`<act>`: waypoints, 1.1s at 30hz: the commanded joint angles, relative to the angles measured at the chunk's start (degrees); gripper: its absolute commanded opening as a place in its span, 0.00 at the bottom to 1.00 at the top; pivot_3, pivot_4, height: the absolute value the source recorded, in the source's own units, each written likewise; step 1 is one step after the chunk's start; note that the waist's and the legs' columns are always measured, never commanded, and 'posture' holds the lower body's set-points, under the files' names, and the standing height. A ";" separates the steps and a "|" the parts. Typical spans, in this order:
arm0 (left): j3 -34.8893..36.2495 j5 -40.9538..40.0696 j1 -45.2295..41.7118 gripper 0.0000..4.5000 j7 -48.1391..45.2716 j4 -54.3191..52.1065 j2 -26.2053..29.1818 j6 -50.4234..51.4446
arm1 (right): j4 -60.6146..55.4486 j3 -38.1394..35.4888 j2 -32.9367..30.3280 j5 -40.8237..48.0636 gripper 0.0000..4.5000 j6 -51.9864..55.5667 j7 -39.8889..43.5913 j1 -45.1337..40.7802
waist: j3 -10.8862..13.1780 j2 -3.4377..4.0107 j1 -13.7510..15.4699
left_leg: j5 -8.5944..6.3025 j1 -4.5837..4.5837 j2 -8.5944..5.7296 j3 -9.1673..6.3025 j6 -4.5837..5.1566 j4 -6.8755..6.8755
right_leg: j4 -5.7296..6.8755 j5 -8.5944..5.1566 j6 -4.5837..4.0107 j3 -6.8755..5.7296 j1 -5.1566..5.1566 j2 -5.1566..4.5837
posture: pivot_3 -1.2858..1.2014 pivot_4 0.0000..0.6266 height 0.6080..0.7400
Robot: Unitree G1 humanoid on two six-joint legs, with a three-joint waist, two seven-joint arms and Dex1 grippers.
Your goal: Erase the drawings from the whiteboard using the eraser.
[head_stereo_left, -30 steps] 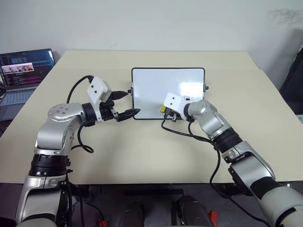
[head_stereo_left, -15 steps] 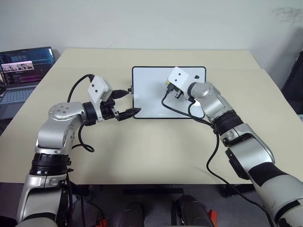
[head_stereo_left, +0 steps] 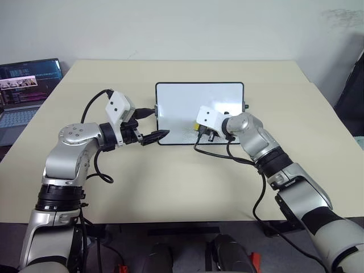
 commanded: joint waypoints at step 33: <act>0.69 -0.52 -1.01 1.00 -1.11 -1.13 1.40 -0.49 | -40.49 -29.19 -21.81 24.30 0.24 27.55 1.69 21.39 | 0.22 0.12 1.74 | -0.15 -2.20 -0.09 -0.21 -0.41 -0.14 | 0.03 -0.12 -0.47 -0.44 -1.97 -0.17 | 0.52 0.24 1.00</act>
